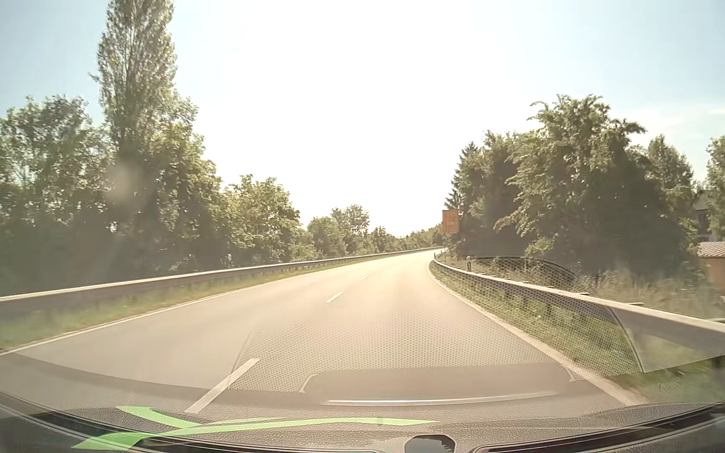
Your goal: Follow the waypoints while adhering to traffic rules and regulations
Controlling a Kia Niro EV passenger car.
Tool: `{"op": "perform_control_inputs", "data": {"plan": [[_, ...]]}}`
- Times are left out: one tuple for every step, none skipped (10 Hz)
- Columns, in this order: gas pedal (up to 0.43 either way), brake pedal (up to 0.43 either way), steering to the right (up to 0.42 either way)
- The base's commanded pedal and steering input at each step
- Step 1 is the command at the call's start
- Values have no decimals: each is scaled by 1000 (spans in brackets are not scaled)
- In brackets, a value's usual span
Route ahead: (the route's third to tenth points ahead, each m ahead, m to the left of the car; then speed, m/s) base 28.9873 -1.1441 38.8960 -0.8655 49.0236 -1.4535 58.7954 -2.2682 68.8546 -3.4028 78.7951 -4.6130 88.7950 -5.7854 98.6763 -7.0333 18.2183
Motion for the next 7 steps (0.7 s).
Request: {"op": "perform_control_inputs", "data": {"plan": [[189, 0, 1], [189, 0, 1], [189, 0, 1], [189, 0, 1], [177, 0, 1], [177, 0, 1], [177, 0, 1]]}}
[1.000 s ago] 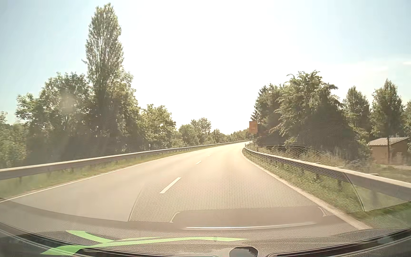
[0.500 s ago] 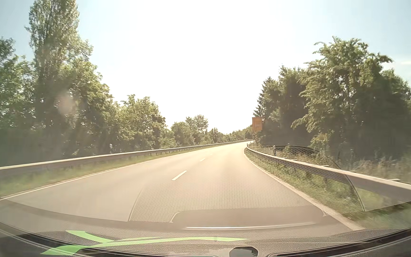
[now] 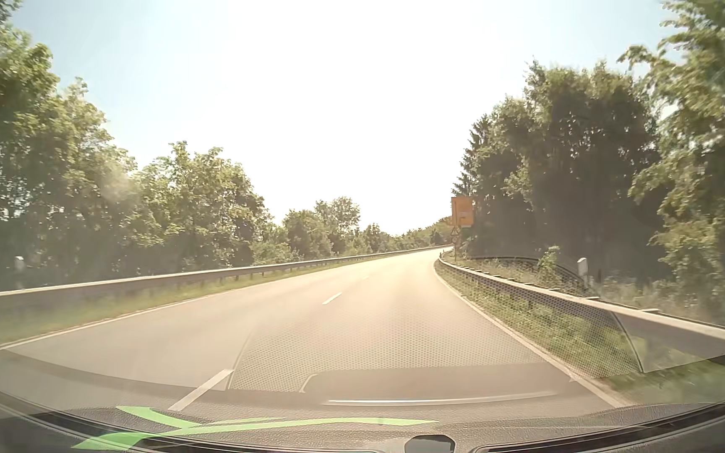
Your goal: Follow the waypoints while adhering to traffic rules and regulations
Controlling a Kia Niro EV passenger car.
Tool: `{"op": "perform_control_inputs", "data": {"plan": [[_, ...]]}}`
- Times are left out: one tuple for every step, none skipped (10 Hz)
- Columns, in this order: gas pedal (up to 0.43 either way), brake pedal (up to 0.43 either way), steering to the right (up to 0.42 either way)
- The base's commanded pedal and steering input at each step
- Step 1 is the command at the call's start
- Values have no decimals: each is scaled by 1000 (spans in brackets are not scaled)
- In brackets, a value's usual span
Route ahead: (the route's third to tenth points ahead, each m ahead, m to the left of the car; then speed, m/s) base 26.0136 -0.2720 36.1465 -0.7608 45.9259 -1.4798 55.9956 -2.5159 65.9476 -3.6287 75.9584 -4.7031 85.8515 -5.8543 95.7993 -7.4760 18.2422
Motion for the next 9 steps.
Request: {"op": "perform_control_inputs", "data": {"plan": [[177, 0, 2], [177, 0, 3], [177, 0, 4], [177, 0, 5], [177, 0, 5], [177, 0, 5], [177, 0, 5], [177, 0, 5], [177, 0, 5]]}}
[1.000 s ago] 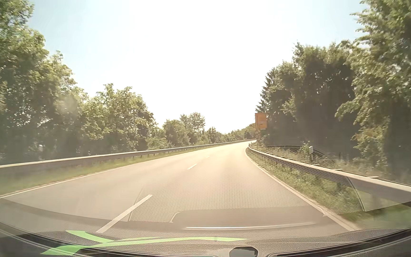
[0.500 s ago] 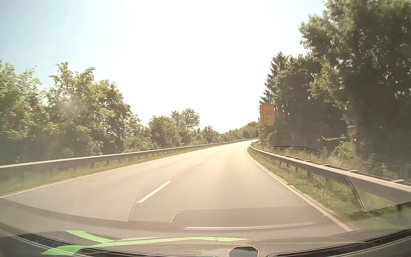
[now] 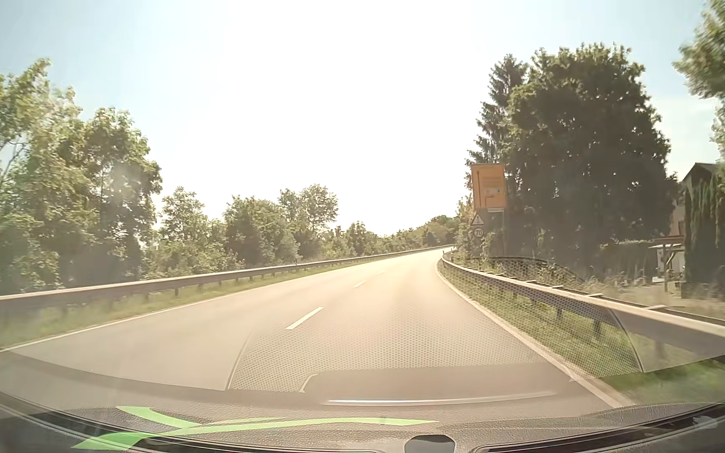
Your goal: Follow the waypoints while adhering to traffic rules and regulations
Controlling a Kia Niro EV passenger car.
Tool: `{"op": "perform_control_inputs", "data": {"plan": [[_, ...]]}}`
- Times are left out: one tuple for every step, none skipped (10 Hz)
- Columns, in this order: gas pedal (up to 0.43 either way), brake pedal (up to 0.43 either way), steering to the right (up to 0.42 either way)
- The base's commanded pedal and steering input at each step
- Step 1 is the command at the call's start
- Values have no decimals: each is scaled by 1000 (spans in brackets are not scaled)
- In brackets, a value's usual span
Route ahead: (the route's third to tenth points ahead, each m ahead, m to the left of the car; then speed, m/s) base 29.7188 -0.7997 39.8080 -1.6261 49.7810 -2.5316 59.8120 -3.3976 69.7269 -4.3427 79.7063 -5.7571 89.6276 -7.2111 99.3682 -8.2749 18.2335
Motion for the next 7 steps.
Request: {"op": "perform_control_inputs", "data": {"plan": [[177, 0, 5], [189, 0, 5], [189, 0, 5], [189, 0, 5], [189, 0, 5], [189, 0, 5], [189, 0, 5]]}}
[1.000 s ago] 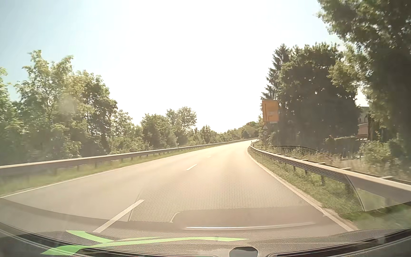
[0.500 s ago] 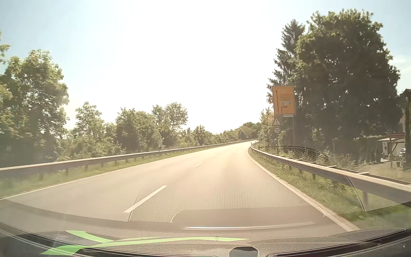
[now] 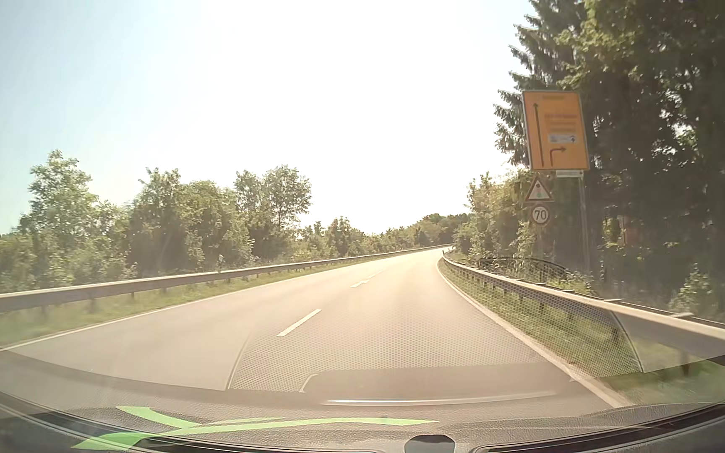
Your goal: Follow the waypoints while adhering to traffic rules and regulations
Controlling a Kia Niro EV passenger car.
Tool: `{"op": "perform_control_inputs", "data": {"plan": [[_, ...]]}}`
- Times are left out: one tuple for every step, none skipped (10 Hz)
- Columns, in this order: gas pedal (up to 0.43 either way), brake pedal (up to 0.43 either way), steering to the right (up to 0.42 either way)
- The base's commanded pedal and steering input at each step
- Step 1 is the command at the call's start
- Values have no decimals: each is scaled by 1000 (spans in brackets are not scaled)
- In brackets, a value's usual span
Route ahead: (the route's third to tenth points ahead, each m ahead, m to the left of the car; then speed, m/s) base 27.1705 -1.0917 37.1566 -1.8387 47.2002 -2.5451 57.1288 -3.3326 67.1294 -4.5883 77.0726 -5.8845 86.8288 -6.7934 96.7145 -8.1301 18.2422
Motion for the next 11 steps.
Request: {"op": "perform_control_inputs", "data": {"plan": [[189, 0, 5], [189, 0, 6], [189, 0, 7], [197, 0, 7], [197, 0, 7], [197, 0, 7], [197, 0, 8], [209, 0, 9], [209, 0, 10], [209, 0, 11], [209, 0, 11]]}}
